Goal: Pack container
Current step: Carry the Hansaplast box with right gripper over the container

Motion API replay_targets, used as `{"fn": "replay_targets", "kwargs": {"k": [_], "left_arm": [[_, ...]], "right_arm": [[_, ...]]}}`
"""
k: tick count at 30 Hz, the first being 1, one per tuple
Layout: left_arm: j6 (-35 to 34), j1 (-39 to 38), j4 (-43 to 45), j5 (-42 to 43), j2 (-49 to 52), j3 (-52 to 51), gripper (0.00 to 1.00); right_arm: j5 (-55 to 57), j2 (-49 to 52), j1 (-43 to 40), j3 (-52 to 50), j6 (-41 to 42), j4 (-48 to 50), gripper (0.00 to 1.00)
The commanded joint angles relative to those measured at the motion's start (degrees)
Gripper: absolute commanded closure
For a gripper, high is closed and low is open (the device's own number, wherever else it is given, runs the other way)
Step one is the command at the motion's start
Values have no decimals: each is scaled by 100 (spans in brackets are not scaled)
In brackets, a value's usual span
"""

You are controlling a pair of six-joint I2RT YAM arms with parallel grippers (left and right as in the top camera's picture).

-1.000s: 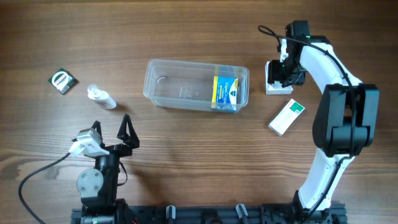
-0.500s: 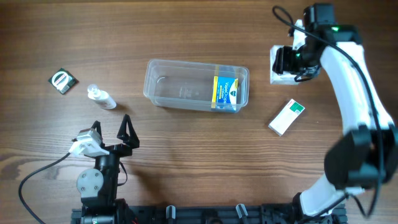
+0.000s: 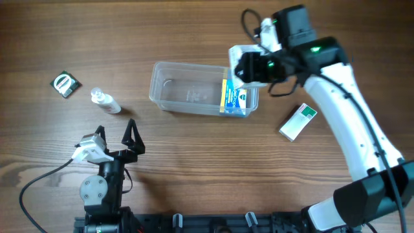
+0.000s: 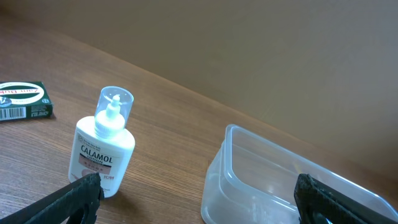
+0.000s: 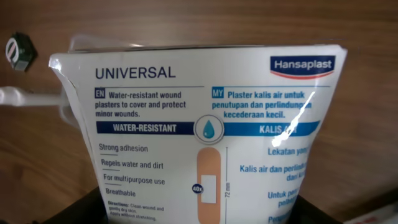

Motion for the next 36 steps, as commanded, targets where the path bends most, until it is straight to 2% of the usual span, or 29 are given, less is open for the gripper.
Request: {"fn": "replay_targets", "kwargs": {"k": [1, 11, 19, 36], "left_arm": [[9, 46, -42, -35, -31, -20, 0], [9, 46, -42, -37, -31, -20, 0], [9, 46, -42, -37, -31, -20, 0], [9, 46, -42, -35, -31, -20, 0]], "right_arm": [[507, 166, 343, -339, 774, 229, 30], [1320, 175, 562, -774, 1425, 544, 31], [1305, 177, 570, -1307, 1569, 1187, 32], [1088, 682, 573, -1408, 1567, 1416, 34]]}}
